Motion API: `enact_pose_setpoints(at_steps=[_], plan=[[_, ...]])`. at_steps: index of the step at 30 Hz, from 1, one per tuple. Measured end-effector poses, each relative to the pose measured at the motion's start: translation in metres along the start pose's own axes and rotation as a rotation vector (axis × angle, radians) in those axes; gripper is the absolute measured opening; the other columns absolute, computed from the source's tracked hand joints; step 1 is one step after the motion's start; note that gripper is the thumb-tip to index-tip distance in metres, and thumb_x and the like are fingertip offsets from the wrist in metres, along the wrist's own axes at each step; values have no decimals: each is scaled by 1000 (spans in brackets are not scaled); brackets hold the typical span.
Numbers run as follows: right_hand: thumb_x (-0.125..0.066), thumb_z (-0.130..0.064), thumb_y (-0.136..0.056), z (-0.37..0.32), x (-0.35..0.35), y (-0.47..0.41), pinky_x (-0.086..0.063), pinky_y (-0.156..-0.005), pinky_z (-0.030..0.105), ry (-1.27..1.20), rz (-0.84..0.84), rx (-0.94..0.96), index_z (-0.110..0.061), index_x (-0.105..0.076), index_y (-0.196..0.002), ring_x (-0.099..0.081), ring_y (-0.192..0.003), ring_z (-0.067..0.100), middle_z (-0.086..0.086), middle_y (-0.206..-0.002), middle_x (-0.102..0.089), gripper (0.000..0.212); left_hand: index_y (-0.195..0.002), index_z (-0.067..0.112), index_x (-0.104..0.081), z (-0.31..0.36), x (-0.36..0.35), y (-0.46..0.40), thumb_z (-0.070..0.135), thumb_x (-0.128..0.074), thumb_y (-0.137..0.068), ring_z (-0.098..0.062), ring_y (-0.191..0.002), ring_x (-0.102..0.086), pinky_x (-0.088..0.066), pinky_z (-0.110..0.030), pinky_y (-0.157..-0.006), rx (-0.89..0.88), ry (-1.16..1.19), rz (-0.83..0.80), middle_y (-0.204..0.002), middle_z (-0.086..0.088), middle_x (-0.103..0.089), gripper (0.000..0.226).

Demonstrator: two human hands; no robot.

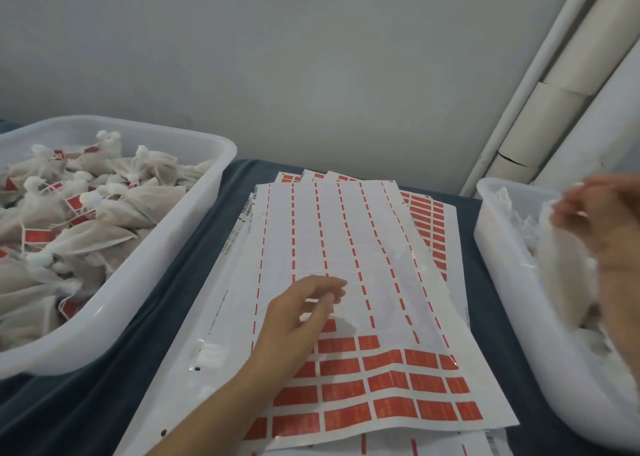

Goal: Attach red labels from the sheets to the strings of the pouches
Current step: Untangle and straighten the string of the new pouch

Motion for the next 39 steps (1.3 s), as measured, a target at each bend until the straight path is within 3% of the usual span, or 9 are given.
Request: enact_pose_setpoints(at_steps=[5,9,12,17,24,27,32,37,39], plan=[[-64,-43,-68,9,-88,34,-54,-68,17,-191,-238,-142,-30,-70,-78,-68,-72,10,-6,-76,-70,18,-106,70,-44,3,-6,4,79,-31,-73,23,-104,-45,-44,-1,-73,80,183,-154,-111,48,-47,37],[-61,-30,-70,67,-121,69,-53,-66,17,-291,-258,-447,-29,-72,-75,-69,-75,16,-2,-77,-71,12,-104,36,-67,-5,-21,4,80,-27,-67,-16,-97,-66,-50,-27,-88,215,461,-354,-106,3,-69,70],[-59,-26,-73,96,-128,86,-53,-67,18,-280,-224,-522,-29,-72,-77,-70,-78,18,-1,-78,-72,14,-99,42,-68,-11,-20,3,89,-39,-59,-9,-91,-67,-53,-29,-84,266,334,-354,-101,11,-70,68],[-58,-28,-73,107,-130,95,-54,-68,18,-260,-242,-555,-34,-71,-80,-69,-81,19,-2,-81,-72,16,-96,56,-62,4,-17,2,70,-61,-64,19,-100,-50,-39,-16,-77,117,216,-292,-107,38,-57,35],[-58,-39,-69,106,-127,101,-50,-67,9,-139,-294,-529,-28,-68,-78,-68,-78,11,-10,-79,-72,18,-72,47,-65,15,-6,2,58,-60,-60,5,-87,-56,-39,-13,-73,47,83,-125,-83,25,-63,17],[-60,-29,-72,117,-120,103,-54,-69,20,-430,-206,-701,-30,-71,-78,-68,-72,16,-1,-79,-70,12,-77,40,-68,16,-1,0,57,-64,-74,-2,-86,-58,-50,-20,-73,-11,109,-124,-85,19,-62,17],[-61,-18,-73,128,-103,101,-57,-67,28,-924,77,-835,-17,-71,-86,-65,-62,14,6,-78,-67,16,-78,44,-68,24,-14,-3,53,-60,-81,2,-94,-56,-42,-6,-79,-101,71,-178,-92,23,-60,12],[-63,-20,-69,123,-107,97,-56,-66,25,-841,32,-759,-21,-72,-77,-67,-65,13,4,-77,-69,12,-91,46,-62,14,4,-2,56,-54,-77,4,-99,-54,-43,-5,-77,-44,84,-46,-102,27,-57,19],[-71,-27,-63,118,-113,97,-56,-65,24,-836,-32,-747,-22,-73,-73,-68,-65,13,3,-75,-69,11,-75,33,-65,6,19,-1,54,-49,-77,-3,-77,-60,-46,-9,-68,18,194,7,-81,14,-63,26]])
Point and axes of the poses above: each hand's wrist, its own y-axis away from the middle knuckle, its own x-axis out of the back of the hand, z = x × y, the point moved 10 cm from there along -y, towards the middle knuckle
